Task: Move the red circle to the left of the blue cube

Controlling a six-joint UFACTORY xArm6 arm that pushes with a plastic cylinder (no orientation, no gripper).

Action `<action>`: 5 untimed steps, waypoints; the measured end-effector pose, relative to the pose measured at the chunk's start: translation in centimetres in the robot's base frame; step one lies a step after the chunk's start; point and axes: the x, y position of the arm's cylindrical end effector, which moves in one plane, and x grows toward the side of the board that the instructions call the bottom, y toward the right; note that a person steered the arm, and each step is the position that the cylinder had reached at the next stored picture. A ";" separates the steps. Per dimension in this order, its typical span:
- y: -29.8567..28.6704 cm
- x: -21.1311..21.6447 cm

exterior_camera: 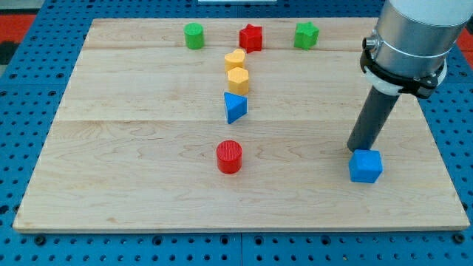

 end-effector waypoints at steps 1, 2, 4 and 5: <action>-6.8 -2.1; -13.7 -1.9; -19.8 2.1; -24.6 2.3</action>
